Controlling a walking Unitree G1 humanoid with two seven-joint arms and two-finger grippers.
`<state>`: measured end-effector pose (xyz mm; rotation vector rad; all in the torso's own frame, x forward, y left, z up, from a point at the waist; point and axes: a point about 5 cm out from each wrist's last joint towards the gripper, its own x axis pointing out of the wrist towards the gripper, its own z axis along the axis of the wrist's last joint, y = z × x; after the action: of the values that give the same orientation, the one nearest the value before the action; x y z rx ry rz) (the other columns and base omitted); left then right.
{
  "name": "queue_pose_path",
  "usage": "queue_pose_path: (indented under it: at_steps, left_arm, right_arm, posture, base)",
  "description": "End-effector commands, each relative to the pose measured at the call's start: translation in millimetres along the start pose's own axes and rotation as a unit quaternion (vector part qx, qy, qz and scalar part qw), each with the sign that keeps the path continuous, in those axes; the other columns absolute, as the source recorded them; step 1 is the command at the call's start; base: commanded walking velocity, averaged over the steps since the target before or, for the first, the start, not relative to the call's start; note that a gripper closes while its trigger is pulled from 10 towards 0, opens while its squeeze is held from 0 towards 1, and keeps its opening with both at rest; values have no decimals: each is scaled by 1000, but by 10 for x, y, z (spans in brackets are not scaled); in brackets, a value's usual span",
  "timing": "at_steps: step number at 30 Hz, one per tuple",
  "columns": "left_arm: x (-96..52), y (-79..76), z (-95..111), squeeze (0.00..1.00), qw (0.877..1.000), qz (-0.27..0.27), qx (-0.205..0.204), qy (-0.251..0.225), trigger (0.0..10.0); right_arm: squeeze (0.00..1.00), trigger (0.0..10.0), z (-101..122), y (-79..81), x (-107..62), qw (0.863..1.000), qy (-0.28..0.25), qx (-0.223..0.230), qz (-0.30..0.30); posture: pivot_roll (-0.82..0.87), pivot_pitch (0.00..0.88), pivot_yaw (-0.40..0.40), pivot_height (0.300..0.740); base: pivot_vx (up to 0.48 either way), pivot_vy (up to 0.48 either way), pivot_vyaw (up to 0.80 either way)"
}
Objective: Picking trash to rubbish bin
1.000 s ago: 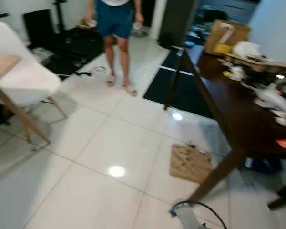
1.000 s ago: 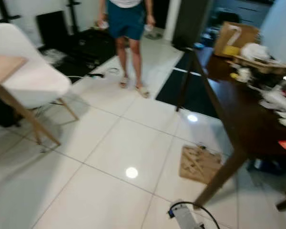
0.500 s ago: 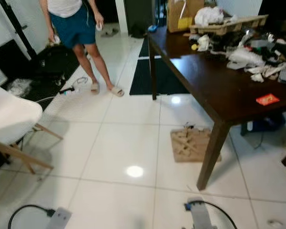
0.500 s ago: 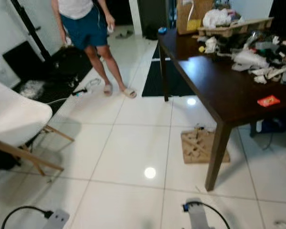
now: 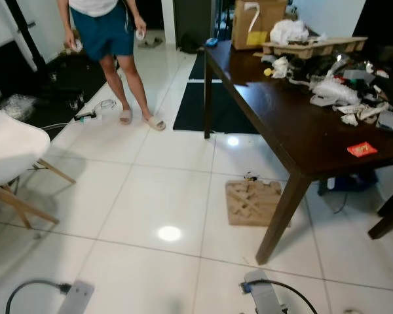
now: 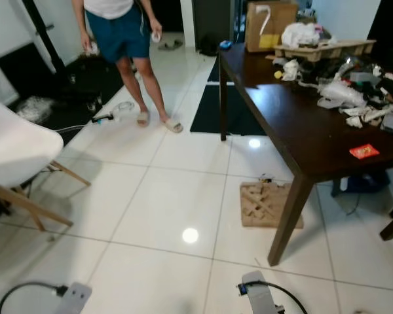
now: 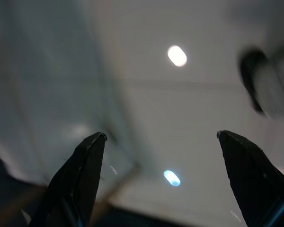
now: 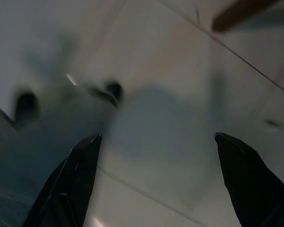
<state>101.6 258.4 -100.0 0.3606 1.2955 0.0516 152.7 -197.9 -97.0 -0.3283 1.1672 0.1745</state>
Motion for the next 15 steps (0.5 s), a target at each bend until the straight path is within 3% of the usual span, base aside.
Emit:
queue_pose_path:
  at_steps: [1, 3, 4, 7, 12, 15]
  left_arm:
    - [-7, -75, -151, 0, 1000, -4, -22, 22, 10000]
    - [-12, -113, -209, 0, 999, -6, -27, 29, 10000]
    - [-34, -200, -390, 0, 997, -10, -53, 49, 10000]
    - [-49, -238, -481, 0, 996, -12, -65, 58, 10000]
    - [-49, -247, -478, 0, 995, -9, -80, 53, 10000]
    - [-33, -214, -365, 0, 996, -11, -83, 35, 10000]
  right_arm:
    - [0, 10000, -67, -8, -4, 1000, 19, -21, 5]
    - [0, 10000, -43, -29, -4, 999, 16, -28, 4]
    - [0, 10000, 41, -10, 3, 999, 7, -47, 5]
    - [0, 10000, 96, 17, 8, 998, 1, -61, 8]
    - [0, 10000, 134, 74, 13, 996, -1, -90, 19]
    - [0, 10000, 105, 103, 14, 994, 5, -103, 25]
  posture:
    - [164, 82, -24, 740]
    - [180, 80, -40, 740]
    - [196, 81, -54, 740]
    - [209, 81, -65, 740]
    - [233, 81, -80, 740]
    - [230, 70, -73, 740]
  base:
    - [0, 0, 0]
    - [0, 0, 0]
    - [0, 0, 0]
    - [0, 0, 0]
    - [0, 0, 0]
    - [0, 0, 0]
